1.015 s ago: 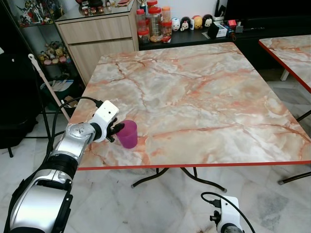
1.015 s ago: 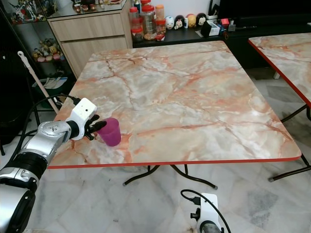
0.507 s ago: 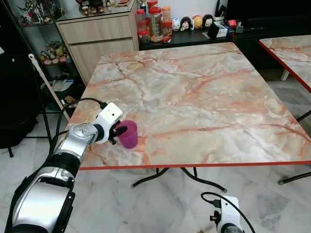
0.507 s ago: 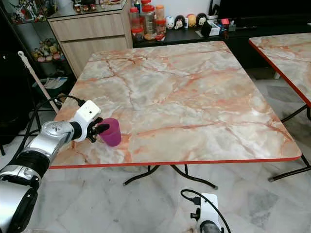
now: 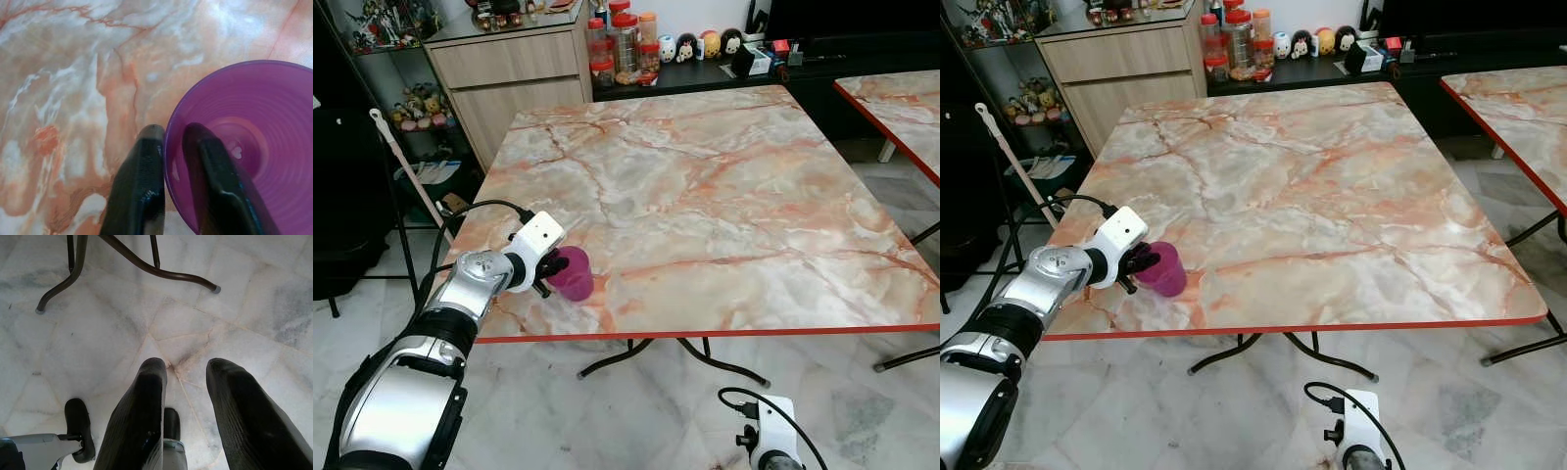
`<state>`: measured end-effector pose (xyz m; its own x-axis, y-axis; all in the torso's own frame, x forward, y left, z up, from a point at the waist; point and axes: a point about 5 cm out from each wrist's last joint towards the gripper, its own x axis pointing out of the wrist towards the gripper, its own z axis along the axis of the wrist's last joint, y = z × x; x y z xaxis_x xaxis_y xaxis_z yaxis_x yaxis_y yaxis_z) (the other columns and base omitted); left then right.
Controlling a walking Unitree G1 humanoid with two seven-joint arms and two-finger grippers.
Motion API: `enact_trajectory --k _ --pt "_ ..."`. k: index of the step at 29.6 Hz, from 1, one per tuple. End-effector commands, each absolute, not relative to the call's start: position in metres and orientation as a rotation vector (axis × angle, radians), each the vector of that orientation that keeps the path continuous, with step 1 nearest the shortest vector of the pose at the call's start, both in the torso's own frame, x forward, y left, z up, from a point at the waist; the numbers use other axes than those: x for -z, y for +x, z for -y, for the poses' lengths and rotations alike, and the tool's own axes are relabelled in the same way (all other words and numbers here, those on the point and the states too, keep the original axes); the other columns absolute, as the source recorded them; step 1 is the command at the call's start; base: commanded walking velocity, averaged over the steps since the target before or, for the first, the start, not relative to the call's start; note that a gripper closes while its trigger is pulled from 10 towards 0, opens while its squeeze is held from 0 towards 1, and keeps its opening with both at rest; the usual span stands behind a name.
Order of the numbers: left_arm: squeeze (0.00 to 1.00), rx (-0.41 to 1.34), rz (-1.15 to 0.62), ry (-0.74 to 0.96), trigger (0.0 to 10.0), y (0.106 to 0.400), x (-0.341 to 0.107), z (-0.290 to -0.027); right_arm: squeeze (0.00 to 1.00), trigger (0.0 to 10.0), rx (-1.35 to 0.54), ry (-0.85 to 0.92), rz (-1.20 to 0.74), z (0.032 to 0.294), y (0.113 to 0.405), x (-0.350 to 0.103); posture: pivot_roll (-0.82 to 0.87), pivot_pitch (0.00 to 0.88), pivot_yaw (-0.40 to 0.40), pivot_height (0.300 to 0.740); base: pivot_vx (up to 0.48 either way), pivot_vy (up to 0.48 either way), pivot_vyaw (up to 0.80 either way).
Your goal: Setting the table
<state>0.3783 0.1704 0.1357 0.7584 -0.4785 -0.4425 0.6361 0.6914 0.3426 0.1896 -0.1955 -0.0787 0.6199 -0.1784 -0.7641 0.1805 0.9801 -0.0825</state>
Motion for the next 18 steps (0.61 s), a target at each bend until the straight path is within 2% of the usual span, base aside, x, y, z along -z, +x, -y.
enact_trajectory --k 1,18 --pt "0.0 0.616 -0.319 0.523 10.0 0.382 -0.145 -0.175 0.0 10.0 0.209 0.019 -0.881 0.192 0.189 0.08 -0.01 0.0 0.109 0.74 0.0 0.0 0.0" --pt "0.0 0.654 -0.279 0.53 10.0 0.383 -0.157 -0.173 0.0 10.0 0.207 0.019 -0.881 0.191 0.189 0.08 0.0 0.0 0.107 0.74 0.0 0.0 0.0"
